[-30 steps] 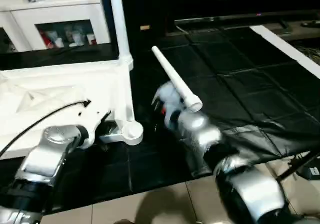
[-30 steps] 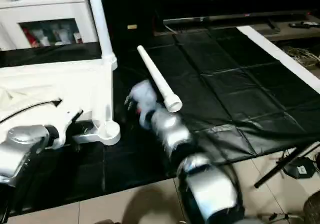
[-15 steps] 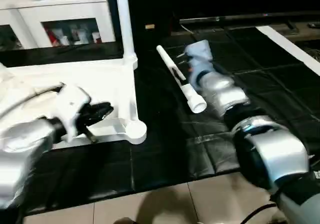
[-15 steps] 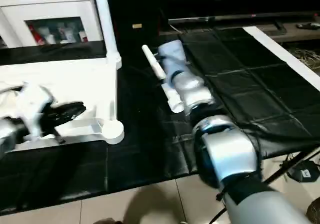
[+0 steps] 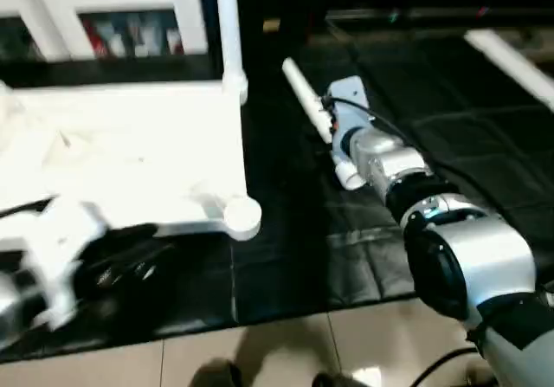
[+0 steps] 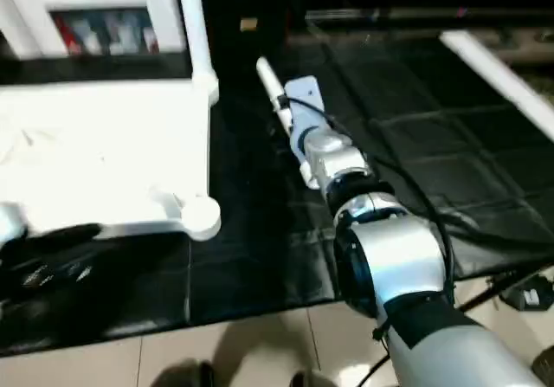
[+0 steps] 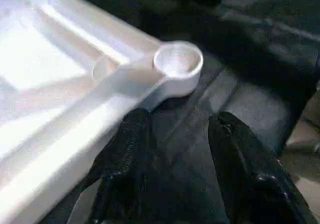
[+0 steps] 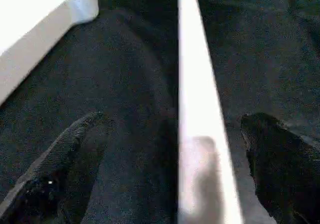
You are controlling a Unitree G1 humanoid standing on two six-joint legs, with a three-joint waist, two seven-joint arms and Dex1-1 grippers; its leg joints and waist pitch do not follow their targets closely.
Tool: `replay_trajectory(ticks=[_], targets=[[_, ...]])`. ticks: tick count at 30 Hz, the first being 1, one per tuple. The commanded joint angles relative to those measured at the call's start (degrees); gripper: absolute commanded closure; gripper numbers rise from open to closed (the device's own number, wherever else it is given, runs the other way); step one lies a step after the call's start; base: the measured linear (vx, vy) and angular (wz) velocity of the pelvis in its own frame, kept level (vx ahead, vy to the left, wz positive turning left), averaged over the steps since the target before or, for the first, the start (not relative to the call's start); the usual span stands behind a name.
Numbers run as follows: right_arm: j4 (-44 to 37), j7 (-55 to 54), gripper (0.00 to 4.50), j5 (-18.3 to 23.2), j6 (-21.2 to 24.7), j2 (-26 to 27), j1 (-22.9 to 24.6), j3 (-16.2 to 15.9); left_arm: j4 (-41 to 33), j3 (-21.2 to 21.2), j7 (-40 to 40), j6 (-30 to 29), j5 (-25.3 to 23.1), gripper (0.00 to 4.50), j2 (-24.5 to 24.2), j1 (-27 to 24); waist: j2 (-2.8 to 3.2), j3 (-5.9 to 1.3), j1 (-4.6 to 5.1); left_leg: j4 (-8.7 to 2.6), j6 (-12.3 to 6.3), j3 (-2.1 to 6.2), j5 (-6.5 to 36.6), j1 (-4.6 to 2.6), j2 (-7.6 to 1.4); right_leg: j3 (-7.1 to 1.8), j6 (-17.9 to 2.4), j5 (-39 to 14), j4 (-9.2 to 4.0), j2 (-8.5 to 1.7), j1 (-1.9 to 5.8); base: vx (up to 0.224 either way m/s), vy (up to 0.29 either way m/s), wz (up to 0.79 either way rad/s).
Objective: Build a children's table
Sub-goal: Pick table leg
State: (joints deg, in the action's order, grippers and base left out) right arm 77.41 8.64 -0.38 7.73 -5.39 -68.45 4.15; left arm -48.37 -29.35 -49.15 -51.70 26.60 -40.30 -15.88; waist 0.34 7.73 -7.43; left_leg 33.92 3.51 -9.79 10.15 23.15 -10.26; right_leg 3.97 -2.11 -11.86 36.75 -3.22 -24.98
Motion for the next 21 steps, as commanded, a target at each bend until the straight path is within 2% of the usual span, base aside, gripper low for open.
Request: replay_trajectory(ticks=[1,2,3,4,5,6,8,9,10,11,12,13,16,17,18,20,21], targets=[[0.81,-0.05,0.00,0.15,1.53,-0.14,-0.42,0.76,-2.36,-2.36,-0.24,-1.59,1.67,2.06,-0.93,-1.46,0.97,-2.62,-0.10,-4.12,-3.02,1.32,11.05,-0.69,-2.48,-3.64,-12.00,-3.09,-3.92,-4.24,2.51,0.000,0.000,0.00],[0.81,-0.05,0.00,0.15,1.53,-0.14,-0.42,0.76,-2.36,-2.36,-0.24,-1.59,1.67,2.06,-0.93,-1.46,1.11,-2.44,-0.21,-4.04,-3.79,1.30,9.99,-0.61,-2.55,-3.52,-12.64,-1.71,-3.81,-4.19,2.53,0.000,0.000,0.00],[0.92,-0.36,0.00,0.08,2.33,-0.18,-0.40,0.94,-3.14,-3.41,-0.17,-1.97,2.33,2.04,-1.22,-2.80,0.68,-2.14,-0.16,-4.00,-4.27,1.18,9.45,-0.59,-2.54,-3.51,-12.72,-1.21,-3.87,-4.11,2.46,0.000,0.000,0.00],[1.05,-1.01,0.00,0.05,3.29,-0.29,-0.47,1.38,-4.27,-4.93,0.24,-2.54,3.72,1.82,-1.57,-4.56,0.71,-1.87,-0.34,-3.81,-5.08,1.16,7.29,-0.47,-2.54,-3.43,-13.07,0.81,-3.59,-4.10,2.43,0.000,0.000,0.00],[1.11,-1.41,0.00,0.18,3.85,-0.36,-0.56,1.69,-4.65,-5.43,0.35,-2.88,4.15,1.82,-1.48,-5.03,0.62,-1.80,-0.28,-3.75,-5.29,1.13,6.57,-0.33,-2.51,-3.44,-13.24,1.68,-3.46,-4.01,2.52,0.000,0.000,0.00],[1.13,-1.59,0.00,0.18,4.16,-0.41,-0.63,2.01,-5.19,-6.03,0.42,-3.59,4.65,1.64,-1.34,-5.27,0.41,-1.56,-0.29,-3.72,-5.88,1.05,5.67,-0.30,-2.53,-3.36,-13.04,2.65,-3.53,-3.77,2.30,0.000,0.000,0.00],[1.20,-1.37,0.00,0.02,4.96,-0.48,-0.72,2.03,-5.66,-6.50,0.37,-4.20,4.98,1.64,-1.25,-5.44,0.52,-0.89,-0.33,-4.02,-5.29,1.04,8.38,-0.34,-2.70,-3.47,-13.05,-0.67,-3.75,-3.92,2.12,0.000,0.000,0.00],[1.24,-1.11,0.00,-0.15,5.50,-0.54,-0.79,2.00,-6.04,-6.84,0.34,-4.71,5.22,1.59,-1.22,-5.49,0.52,-0.79,-0.33,-4.13,-4.84,1.07,9.45,-0.49,-2.78,-3.48,-12.95,-2.24,-3.88,-4.06,2.13,0.000,0.000,0.00],[1.30,-1.33,0.00,-0.34,6.31,-0.68,-0.87,1.95,-6.59,-7.34,0.29,-5.46,5.54,1.31,-1.12,-5.54,0.43,-0.36,-0.38,-4.37,-3.65,1.12,11.22,-0.62,-2.91,-3.64,-12.37,-5.08,-4.08,-4.22,2.00,0.000,0.000,0.00],[1.43,-1.51,0.00,-0.34,8.37,-0.91,-1.09,2.05,-7.25,-8.01,0.26,-6.38,6.20,1.31,-1.01,-5.64,0.38,-0.35,-0.35,-4.41,-3.27,1.09,11.59,-0.72,-2.94,-3.70,-12.22,-5.51,-4.14,-4.22,1.99,0.000,0.000,0.00],[1.49,-1.37,0.30,-0.28,9.43,-1.05,-1.21,2.12,-7.36,-8.12,0.32,-6.63,6.39,1.21,-1.05,-5.64,0.37,-0.29,-0.36,-4.45,-2.92,1.12,11.69,-0.79,-2.96,-3.73,-12.12,-5.59,-4.12,-4.26,1.99,0.000,0.000,0.00],[1.53,-1.21,0.37,-0.23,10.04,-1.12,-1.29,2.16,-7.37,-8.14,0.39,-6.72,6.51,1.23,-1.11,-5.64,0.34,-0.06,-0.47,-4.55,-2.26,1.10,12.19,-0.78,-2.90,-3.80,-11.80,-5.74,-4.19,-4.21,1.93,0.000,0.000,0.00],[1.63,-0.18,0.60,-0.61,11.93,-1.51,-1.88,1.85,-6.93,-7.77,0.92,-6.58,7.28,0.79,-1.77,-5.47,0.56,-0.12,-0.66,-4.55,-1.43,1.08,12.96,-0.97,-2.93,-3.90,-11.45,-6.17,-4.15,-4.29,1.88,0.000,0.000,0.00],[1.66,0.19,0.60,-0.81,12.45,-1.63,-2.08,1.68,-6.76,-7.60,1.04,-6.49,7.48,0.79,-1.98,-5.42,0.51,-0.09,-0.73,-4.54,-1.22,1.09,12.69,-0.87,-2.91,-3.92,-11.51,-5.61,-4.09,-4.32,1.99,0.000,0.000,0.00],[1.69,0.53,0.70,-1.13,13.00,-1.75,-2.26,1.60,-6.53,-7.35,1.34,-6.45,7.82,0.77,-2.29,-5.29,0.58,-0.21,-0.76,-4.50,-1.09,1.11,12.20,-0.83,-2.93,-3.91,-11.63,-4.97,-3.98,-4.37,2.09,0.000,0.000,0.00],[1.72,0.88,0.79,-0.97,14.11,-1.93,-2.55,2.10,-6.10,-6.74,1.44,-6.36,8.05,0.76,-2.73,-5.20,0.30,-0.41,-0.63,-4.27,-1.46,1.02,9.76,-0.73,-2.87,-3.86,-12.01,-1.84,-3.70,-4.31,2.34,0.000,0.000,0.00],[1.71,1.36,0.88,-0.85,14.77,-2.00,-2.72,2.36,-5.97,-6.43,1.30,-6.49,8.11,0.58,-3.05,-5.10,0.53,-0.65,-0.67,-4.15,-1.53,1.04,9.16,-0.75,-2.84,-3.82,-12.21,-1.16,-3.55,-4.34,2.47,0.000,0.000,0.00]])
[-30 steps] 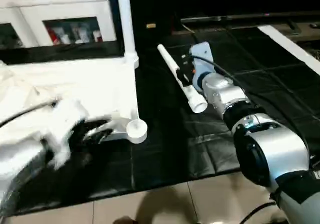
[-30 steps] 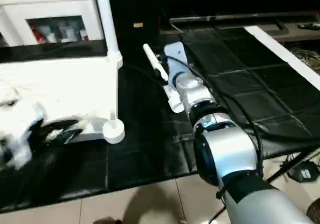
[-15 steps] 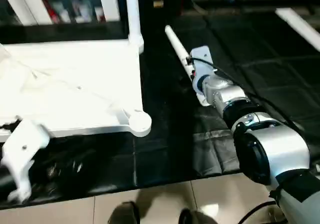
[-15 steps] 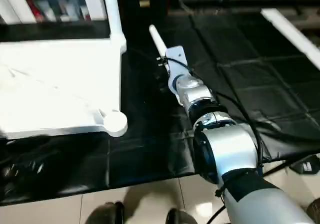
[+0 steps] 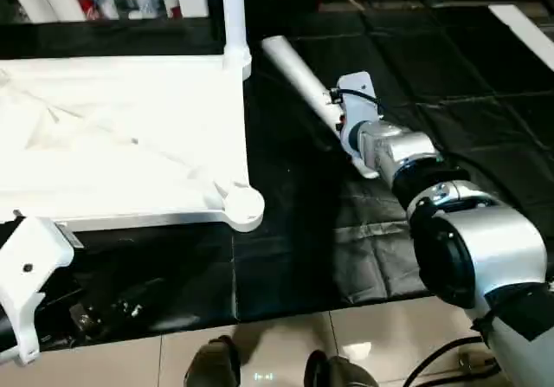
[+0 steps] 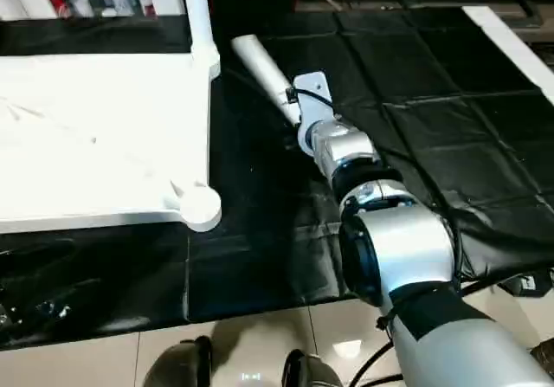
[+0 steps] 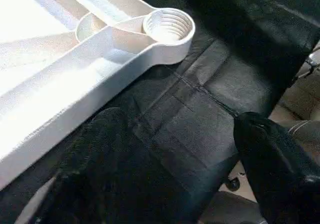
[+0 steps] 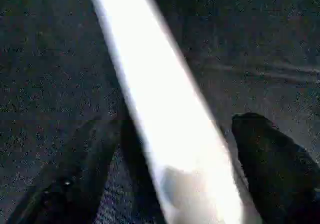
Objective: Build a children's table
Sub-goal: Pick table leg
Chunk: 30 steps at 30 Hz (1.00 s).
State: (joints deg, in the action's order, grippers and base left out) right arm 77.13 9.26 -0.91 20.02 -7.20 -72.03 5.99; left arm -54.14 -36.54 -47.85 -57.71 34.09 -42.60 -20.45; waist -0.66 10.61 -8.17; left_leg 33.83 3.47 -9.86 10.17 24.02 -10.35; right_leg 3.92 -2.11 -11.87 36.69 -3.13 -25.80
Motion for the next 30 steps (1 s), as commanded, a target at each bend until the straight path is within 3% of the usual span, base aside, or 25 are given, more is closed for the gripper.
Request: replay_trajectory(ticks=[1,4,9,13,18,19,23,27,30], targets=[[2.01,1.58,1.03,-0.71,3.04,-0.22,0.75,0.15,-0.07,0.99,-0.06,-0.70,0.74,0.35,-0.99,-0.18,1.37,-3.56,0.15,-3.97,-1.75,1.00,8.20,-1.55,-2.77,-3.73,-12.53,0.02,-3.46,-4.37,3.32,0.000,0.000,0.00],[1.94,2.89,1.19,-2.47,3.68,-0.33,0.76,-1.61,0.18,1.11,-0.08,-1.44,1.33,0.37,-1.34,0.92,1.43,-3.48,0.19,-3.98,-1.54,0.97,8.66,-1.51,-2.76,-3.72,-13.14,-0.84,-3.51,-4.41,3.26,0.000,0.000,0.00],[1.83,3.15,1.54,-3.92,3.94,-0.62,0.94,-2.74,0.70,1.32,0.59,-0.79,1.75,0.01,-1.81,1.11,1.55,-3.84,0.15,-3.91,-0.79,1.02,9.24,-1.60,-2.82,-3.85,-13.11,-1.76,-3.45,-4.60,3.44,0.000,0.000,0.00],[1.72,3.00,1.92,-4.27,4.04,-0.79,1.24,-2.67,1.65,2.59,1.17,0.17,1.34,0.00,-2.32,1.52,1.68,-4.23,0.12,-3.64,-1.00,0.98,7.84,-1.59,-2.73,-3.73,-13.53,1.12,-3.13,-4.42,3.56,0.000,0.000,0.00],[1.60,2.64,2.28,-4.39,4.10,-1.18,1.59,-2.15,2.66,4.25,1.72,0.46,1.18,0.00,-2.69,2.99,1.74,-4.43,0.06,-3.57,-0.54,0.98,8.71,-1.60,-2.81,-3.73,-14.10,0.73,-2.99,-4.49,3.64,0.000,0.000,0.00],[1.59,2.51,2.32,-4.38,4.04,-1.28,1.63,-1.96,3.01,4.77,1.93,0.51,1.11,0.00,-2.78,3.48,1.65,-4.75,0.08,-3.42,-0.53,0.95,8.15,-1.65,-2.78,-3.72,-14.25,1.44,-2.88,-4.48,3.76,0.000,0.000,0.00],[1.42,0.67,2.58,-2.90,3.58,-2.31,1.74,0.54,3.95,6.83,3.03,1.54,0.89,0.00,-2.33,4.83,1.67,-5.26,0.03,-3.03,-0.69,0.91,5.87,-1.56,-2.67,-3.60,-14.63,4.70,-2.43,-4.35,3.94,0.000,0.000,0.00],[0.97,-2.29,2.67,-0.01,1.86,-3.77,1.84,4.16,6.78,11.22,4.99,3.96,-0.56,0.00,-0.50,8.35,2.02,-6.39,0.07,-2.43,-0.83,0.76,4.29,-1.66,-2.55,-3.43,-15.24,6.94,-1.92,-4.24,4.22,0.000,0.000,0.00],[0.24,-4.96,2.68,3.94,-0.87,-4.17,2.23,8.36,8.92,15.08,7.09,5.64,-2.06,0.00,1.79,11.64,1.77,-7.08,0.19,-2.07,-1.19,0.69,3.22,-1.61,-2.44,-3.44,-15.41,8.28,-1.65,-4.37,4.48,0.000,0.000,0.00]])
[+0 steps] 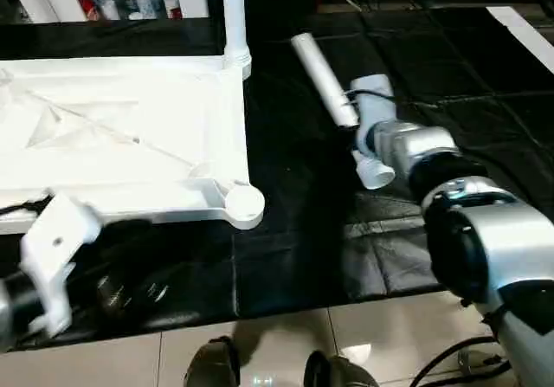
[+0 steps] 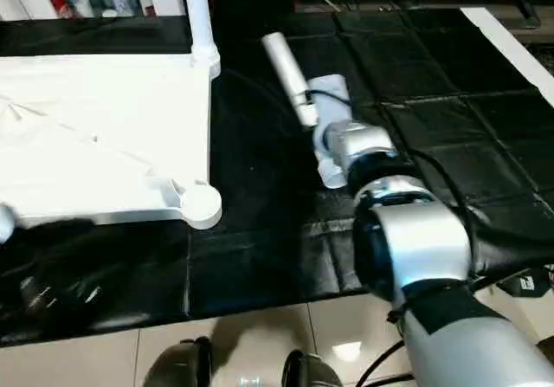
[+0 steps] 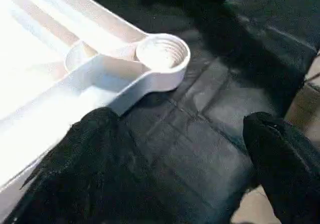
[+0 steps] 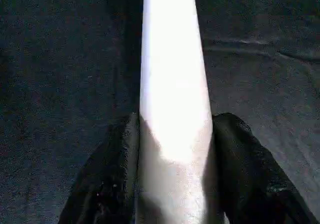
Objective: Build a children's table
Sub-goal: Pick table leg
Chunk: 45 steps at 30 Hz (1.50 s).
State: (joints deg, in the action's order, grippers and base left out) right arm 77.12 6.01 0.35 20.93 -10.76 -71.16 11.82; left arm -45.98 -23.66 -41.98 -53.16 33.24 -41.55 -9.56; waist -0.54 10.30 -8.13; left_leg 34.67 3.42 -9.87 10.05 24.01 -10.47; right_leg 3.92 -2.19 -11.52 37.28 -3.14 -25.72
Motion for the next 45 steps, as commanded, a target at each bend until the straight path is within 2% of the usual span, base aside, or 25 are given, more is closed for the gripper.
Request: replay_trajectory(ticks=[1,3,4,7,8,10,12,13,15,16,17,19,22,25,27,28,31,32,33,36,38,39,40,42,45], targets=[[0.04,-2.26,2.68,3.75,-2.76,-0.62,1.46,3.69,1.35,3.15,1.71,1.47,-1.51,0.00,1.32,1.63,1.70,-6.85,0.18,-2.82,-1.24,0.66,3.41,-1.56,-2.24,-3.42,-15.34,7.90,-2.23,-4.40,4.33,0.000,0.000,0.00],[-0.62,-3.67,2.70,8.44,-5.33,-0.25,1.67,8.79,3.37,5.68,3.50,2.43,-2.34,0.00,3.47,4.48,1.89,-7.52,0.28,-2.59,-1.06,0.60,3.81,-1.67,-2.30,-3.38,-15.45,7.46,-2.14,-4.38,4.53,0.000,0.000,0.00],[-1.06,-4.03,2.70,10.80,-7.13,0.05,1.83,11.21,4.18,6.72,4.31,2.84,-2.76,0.00,4.52,5.59,1.75,-7.43,0.25,-2.51,-1.05,0.64,4.85,-1.53,-2.26,-3.44,-15.30,6.16,-2.17,-4.46,4.49,0.000,0.000,0.00],[-2.16,-4.27,2.70,13.62,-10.55,1.01,2.26,14.11,6.60,9.30,5.92,4.42,-3.80,0.00,6.94,8.33,1.75,-7.72,0.46,-2.27,-0.36,0.64,6.97,-1.25,-2.24,-3.38,-15.02,1.81,-2.29,-4.66,4.60,0.000,0.000,0.00],[-2.48,-4.55,2.70,14.49,-11.34,1.41,2.29,15.11,7.64,10.27,6.45,5.12,-4.15,0.00,7.66,9.33,1.58,-8.09,0.66,-2.11,-0.20,0.53,7.33,-1.31,-2.21,-3.39,-14.72,0.33,-2.39,-4.63,4.66,0.000,0.000,0.00],[-3.76,-3.99,2.70,19.75,-13.36,3.04,1.94,20.03,11.10,13.47,8.60,7.13,-5.92,0.00,10.75,12.61,1.29,-8.49,0.79,-1.93,-0.20,0.37,7.91,-1.47,-2.17,-3.45,-13.56,-1.71,-2.55,-4.61,4.66,0.000,0.000,0.00],[-3.99,-3.99,2.70,20.21,-13.66,3.32,1.85,20.41,12.07,14.19,8.98,7.75,-6.35,0.00,11.47,13.44,1.42,-8.78,1.11,-1.95,-0.10,0.47,7.83,-1.28,-2.17,-3.32,-12.75,-3.06,-2.57,-4.52,4.57,0.000,0.000,0.00],[-5.15,-3.69,2.70,21.70,-16.00,4.41,1.88,21.61,13.93,15.67,9.87,9.49,-7.39,0.00,13.35,14.82,1.37,-9.00,1.35,-1.96,0.10,0.47,7.62,-1.27,-2.20,-3.21,-12.41,-3.20,-2.59,-4.45,4.57,0.000,0.000,0.00],[-6.12,-3.33,2.70,22.75,-16.79,5.18,1.74,22.36,15.17,16.66,10.42,10.62,-8.06,0.00,14.76,15.79,0.54,-9.14,1.87,-1.97,0.02,0.27,8.10,-1.19,-2.15,-3.25,-11.61,-4.33,-2.87,-4.32,4.58,0.000,0.000,0.00],[-6.32,-3.37,2.70,22.89,-16.74,5.32,1.61,22.42,15.65,16.94,10.56,10.87,-8.22,0.00,15.15,16.21,0.87,-9.37,1.84,-1.91,0.17,0.34,8.38,-1.36,-2.15,-3.18,-11.08,-5.68,-2.84,-4.38,4.41,0.000,0.000,0.00],[-7.10,-1.70,2.70,22.08,-17.64,5.88,1.65,21.18,16.60,17.68,11.22,11.79,-8.77,0.00,15.95,16.88,0.97,-9.36,2.02,-2.00,0.45,0.37,9.53,-1.44,-2.20,-3.07,-10.78,-7.26,-3.08,-4.24,4.16,0.000,0.000,0.00],[-7.93,0.56,2.70,21.60,-18.36,6.60,1.62,20.10,17.60,18.27,11.84,12.74,-9.18,0.00,16.84,17.57,0.82,-9.41,2.22,-2.09,0.98,0.42,10.95,-1.42,-2.23,-3.09,-10.30,-8.75,-3.22,-4.28,4.20,0.000,0.000,0.00],[-10.29,3.71,2.70,20.43,-21.27,8.37,2.69,17.69,19.87,19.36,12.44,14.51,-9.66,0.00,18.63,18.85,1.01,-9.48,2.65,-2.06,1.08,0.44,12.75,-1.48,-2.23,-3.11,-9.97,-10.56,-3.61,-4.31,3.98,0.000,0.000,0.00],[-13.24,3.81,2.70,22.31,-18.79,9.96,4.24,18.46,22.21,20.45,13.22,15.64,-10.59,0.00,19.95,21.16,0.91,-9.56,2.89,-2.15,1.03,0.53,12.47,-1.63,-2.21,-3.07,-10.08,-10.75,-3.64,-4.25,3.98,0.000,0.000,0.00],[-15.51,5.06,2.70,23.52,-17.86,10.74,5.61,18.53,23.76,20.59,14.00,16.33,-11.03,0.00,20.75,22.85,0.95,-9.42,2.83,-2.20,1.13,0.47,13.60,-1.99,-2.22,-3.10,-9.73,-12.11,-3.96,-4.21,3.76,0.000,0.000,0.00],[-16.61,5.52,2.70,24.04,-17.50,11.08,6.29,18.43,24.42,20.59,14.37,16.72,-11.16,0.00,21.07,23.45,0.93,-9.36,2.83,-2.53,1.76,0.63,14.88,-2.15,-2.33,-2.98,-9.30,-13.83,-4.19,-4.32,3.99,0.000,0.000,0.00],[-25.49,11.33,2.70,26.05,-15.18,12.88,10.96,16.26,27.20,19.42,16.10,16.84,-9.96,0.00,23.61,26.88,0.91,-9.68,2.80,-2.56,1.76,0.66,12.85,-2.07,-2.32,-3.03,-9.29,-10.89,-3.99,-4.30,4.36,0.000,0.000,0.00],[-29.30,13.45,2.70,27.45,-13.50,13.54,12.73,15.61,28.04,19.00,16.67,16.72,-9.44,0.00,24.54,28.12,0.64,-9.96,2.72,-2.48,1.11,0.61,11.20,-2.00,-2.36,-3.07,-9.53,-8.50,-3.81,-4.38,4.60,0.000,0.000,0.00],[-31.38,14.54,2.70,28.32,-12.50,13.89,13.67,15.31,28.48,18.80,16.95,16.68,-9.17,0.00,25.03,28.76,0.68,-9.97,2.67,-2.48,0.73,0.63,10.04,-1.89,-2.32,-3.08,-9.66,-7.17,-3.74,-4.35,4.72,0.000,0.000,0.00],[-42.41,16.66,2.70,32.11,-3.77,14.34,19.11,12.85,31.79,16.96,18.72,16.26,-7.26,0.00,27.30,33.60,0.59,-10.22,2.52,-2.45,0.03,0.64,8.13,-1.99,-2.25,-3.01,-10.65,-4.31,-3.50,-4.32,4.92,0.000,0.000,0.00],[-47.42,19.56,2.70,34.17,-0.42,14.30,22.05,11.09,33.93,15.42,19.97,15.59,-5.49,0.00,28.84,36.41,0.55,-10.14,2.30,-2.43,0.47,0.64,8.91,-2.05,-2.19,-3.07,-9.83,-6.69,-3.91,-4.50,4.93,0.000,0.000,0.00],[-51.66,22.58,2.70,36.56,2.99,14.28,24.89,9.58,36.19,14.01,21.09,14.72,-3.55,0.00,30.48,39.37,0.55,-10.06,2.38,-2.47,0.55,0.63,8.88,-1.91,-2.05,-3.09,-9.73,-7.02,-4.01,-4.39,5.10,0.000,0.000,0.00],[-53.25,23.72,2.70,37.74,4.50,14.29,26.03,9.10,37.14,13.52,21.39,14.19,-2.63,0.00,31.18,40.69,0.73,-10.11,2.03,-2.43,0.71,0.66,9.40,-2.10,-2.12,-3.10,-9.19,-8.16,-4.32,-4.49,4.95,0.000,0.000,0.00],[-56.56,25.87,2.70,39.32,7.06,13.93,28.36,7.38,39.51,12.37,21.65,12.49,-0.16,0.00,32.58,43.82,0.64,-10.00,1.93,-2.59,1.33,0.77,10.11,-2.02,-2.06,-2.98,-8.74,-11.47,-4.62,-4.68,5.02,0.000,0.000,0.00],[-60.36,27.95,2.70,40.64,10.33,13.32,30.95,4.83,42.39,10.46,22.34,10.32,3.22,0.00,34.39,47.58,0.57,-10.04,1.68,-2.58,1.62,0.78,10.13,-2.06,-2.10,-2.98,-8.30,-12.65,-4.97,-4.69,4.98,0.000,0.000,0.00]])
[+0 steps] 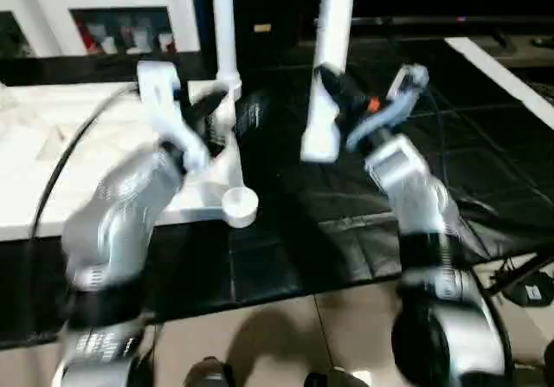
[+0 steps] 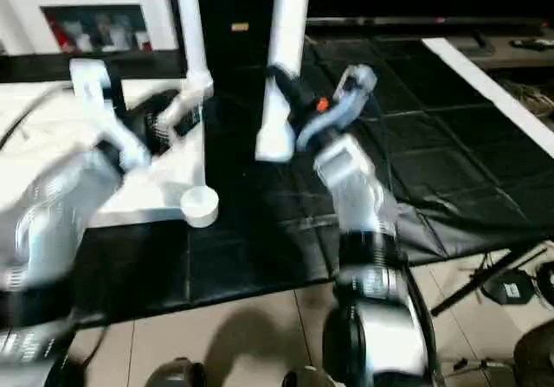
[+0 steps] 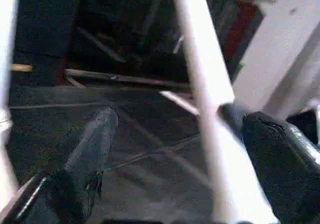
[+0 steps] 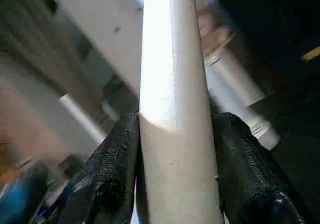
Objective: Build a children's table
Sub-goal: Pick table leg
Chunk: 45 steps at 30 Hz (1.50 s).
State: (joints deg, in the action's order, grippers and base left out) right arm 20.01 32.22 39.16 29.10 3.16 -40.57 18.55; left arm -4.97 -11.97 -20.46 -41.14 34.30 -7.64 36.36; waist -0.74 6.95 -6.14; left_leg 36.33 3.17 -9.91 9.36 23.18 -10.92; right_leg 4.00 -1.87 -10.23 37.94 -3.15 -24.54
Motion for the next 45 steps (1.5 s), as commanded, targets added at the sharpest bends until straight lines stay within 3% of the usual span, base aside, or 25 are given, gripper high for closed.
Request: replay_trajectory(ticks=[1,6,7,10,15,18,19,21,23,24,31,38,45], targets=[[-3.92,2.10,2.70,1.77,2.54,-0.71,0.88,-2.61,2.06,-1.48,0.84,-1.94,2.68,0.00,0.81,2.58,0.92,-6.69,-0.47,-4.23,1.94,0.92,10.77,-1.19,-1.65,-3.07,-8.56,-14.03,-5.61,-4.78,3.82,0.000,0.000,0.00],[-8.43,2.18,2.70,-0.13,3.49,-0.89,3.68,-5.71,4.70,-2.05,0.77,-3.26,5.04,0.00,2.45,6.02,1.01,-6.74,-0.87,-4.38,2.34,1.05,11.30,-1.31,-1.82,-2.99,-7.81,-15.63,-5.91,-4.89,3.68,0.000,0.000,0.00],[-9.66,2.79,2.70,-1.15,3.84,-1.50,4.65,-7.61,5.25,-1.93,0.61,-3.34,5.35,0.00,2.88,6.65,1.17,-6.71,-0.83,-4.51,2.32,1.09,11.34,-1.38,-1.91,-2.93,-7.94,-15.05,-5.91,-4.76,3.65,0.000,0.000,0.00],[-12.20,2.48,2.70,-0.12,5.65,-1.10,6.08,-8.31,6.52,-2.40,1.14,-2.76,5.78,0.00,4.01,7.95,1.26,-6.87,-0.93,-4.65,2.01,1.01,12.13,-1.78,-1.92,-2.89,-7.92,-15.84,-6.32,-4.92,3.72,0.000,0.000,0.00],[-16.03,2.83,2.70,-0.98,6.10,-1.42,8.11,-11.46,8.55,-2.38,2.63,-1.90,5.14,0.00,4.64,9.96,1.23,-6.94,-1.20,-4.78,1.98,1.14,11.59,-1.51,-1.93,-2.90,-7.17,-15.35,-6.33,-5.11,3.93,0.000,0.000,0.00],[-16.79,0.85,2.70,-4.23,4.32,-1.65,8.48,-13.65,9.18,-2.10,4.38,-2.52,4.27,0.00,4.37,10.54,1.36,-6.95,-1.32,-4.83,2.45,1.24,11.45,-1.45,-2.00,-2.89,-6.66,-15.67,-6.26,-5.05,3.79,0.000,0.000,0.00],[-16.19,-1.01,2.70,-11.39,-0.84,-2.62,8.23,-17.70,10.03,-2.90,8.09,-3.54,3.52,0.00,5.15,10.93,1.54,-6.95,-1.41,-4.85,2.97,1.29,11.99,-1.50,-2.09,-2.88,-6.41,-16.02,-6.20,-5.13,3.73,0.000,0.000,0.00],[-15.44,-3.40,2.70,-15.29,-3.93,-2.41,7.90,-19.09,10.56,-3.49,10.18,-3.89,3.18,0.00,5.73,11.14,1.31,-6.84,-1.26,-4.80,3.71,1.19,12.31,-1.48,-1.83,-2.94,-5.65,-16.92,-6.47,-5.05,3.71,0.000,0.000,0.00],[-15.23,-4.85,2.70,-17.08,-5.15,-2.31,7.67,-19.59,10.71,-3.45,10.81,-3.61,2.76,0.37,5.85,11.26,1.28,-6.83,-1.29,-4.81,3.32,1.23,12.60,-1.47,-1.78,-2.97,-5.31,-18.15,-6.61,-5.08,3.75,0.000,0.000,0.00],[-15.30,-7.23,2.70,-20.27,-7.77,-2.21,7.40,-20.69,10.66,-3.27,12.58,-2.71,1.49,0.41,6.16,11.39,1.29,-6.90,-1.28,-4.81,3.22,1.28,12.53,-1.49,-1.88,-2.93,-5.29,-17.89,-6.52,-5.07,3.68,0.000,0.000,0.00],[-15.39,-9.50,2.70,-24.41,-10.83,-2.68,6.86,-23.82,9.92,-4.18,17.60,0.11,1.06,0.93,9.37,11.74,0.84,-6.91,-1.12,-4.70,2.16,1.13,11.86,-1.34,-1.80,-2.96,-5.68,-15.42,-6.35,-4.92,3.88,0.000,0.000,0.00],[-14.94,-10.20,2.70,-26.79,-12.87,-2.47,7.23,-24.68,10.00,-4.64,19.47,-0.04,1.64,1.43,11.09,11.59,1.28,-6.82,-0.57,-4.65,1.73,1.16,12.86,-1.37,-1.73,-2.91,-5.64,-15.90,-6.52,-4.71,3.79,0.000,0.000,0.00],[-14.29,-10.68,2.70,-27.66,-13.99,-2.53,7.33,-25.09,10.28,-5.14,20.65,0.89,1.45,1.97,11.51,11.72,1.03,-6.83,-0.29,-4.60,1.43,1.14,12.79,-1.30,-1.68,-2.89,-5.79,-15.58,-6.53,-4.67,3.91,0.000,0.000,0.00]])
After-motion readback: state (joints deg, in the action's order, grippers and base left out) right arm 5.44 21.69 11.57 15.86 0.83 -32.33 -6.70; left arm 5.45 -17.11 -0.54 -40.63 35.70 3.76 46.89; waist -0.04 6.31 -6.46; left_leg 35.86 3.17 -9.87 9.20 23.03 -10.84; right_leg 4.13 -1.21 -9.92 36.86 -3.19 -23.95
